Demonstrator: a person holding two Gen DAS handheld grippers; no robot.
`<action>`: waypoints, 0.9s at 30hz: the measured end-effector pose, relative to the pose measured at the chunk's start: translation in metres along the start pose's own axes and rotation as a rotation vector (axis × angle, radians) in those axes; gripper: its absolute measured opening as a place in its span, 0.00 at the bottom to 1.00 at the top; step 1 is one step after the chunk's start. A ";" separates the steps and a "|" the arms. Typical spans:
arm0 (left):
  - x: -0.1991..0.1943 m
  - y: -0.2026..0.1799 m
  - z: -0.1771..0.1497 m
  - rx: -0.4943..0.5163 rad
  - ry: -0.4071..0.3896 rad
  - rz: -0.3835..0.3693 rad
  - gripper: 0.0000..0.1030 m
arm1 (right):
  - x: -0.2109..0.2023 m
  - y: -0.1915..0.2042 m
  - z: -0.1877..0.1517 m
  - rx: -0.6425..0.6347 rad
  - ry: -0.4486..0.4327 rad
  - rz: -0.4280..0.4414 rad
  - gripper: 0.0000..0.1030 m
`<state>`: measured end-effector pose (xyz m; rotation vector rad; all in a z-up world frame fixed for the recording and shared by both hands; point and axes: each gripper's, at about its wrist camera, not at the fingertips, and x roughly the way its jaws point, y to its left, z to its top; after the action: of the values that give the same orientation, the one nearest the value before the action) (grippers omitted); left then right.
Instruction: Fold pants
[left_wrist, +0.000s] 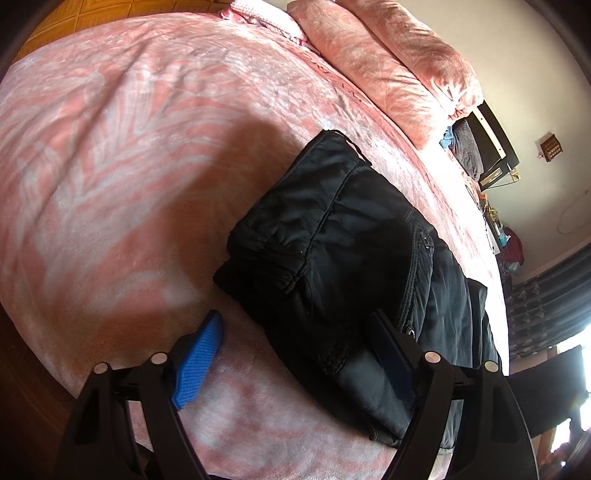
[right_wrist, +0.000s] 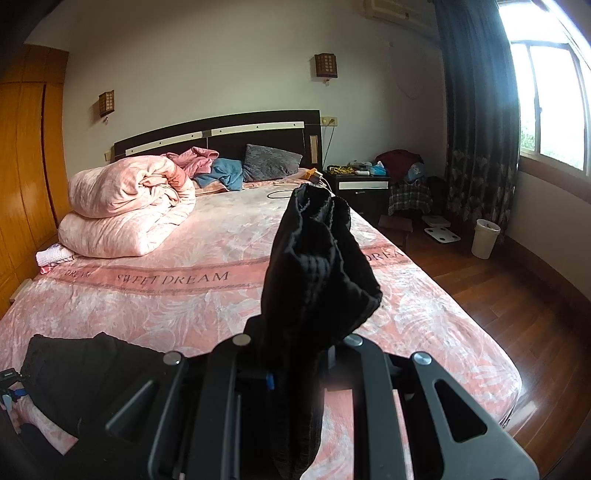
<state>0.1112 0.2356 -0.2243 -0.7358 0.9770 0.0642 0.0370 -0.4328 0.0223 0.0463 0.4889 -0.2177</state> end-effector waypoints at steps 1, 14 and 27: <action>0.000 0.000 0.000 0.001 0.001 -0.001 0.79 | 0.000 0.003 0.001 -0.005 0.002 0.001 0.15; 0.000 0.001 -0.001 -0.001 0.007 -0.023 0.81 | 0.010 0.046 0.008 -0.095 0.034 0.011 0.15; -0.003 0.009 -0.003 -0.015 0.009 -0.062 0.81 | 0.022 0.114 -0.003 -0.219 0.081 0.048 0.15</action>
<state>0.1042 0.2412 -0.2275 -0.7802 0.9627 0.0145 0.0795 -0.3254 0.0083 -0.1470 0.5897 -0.1143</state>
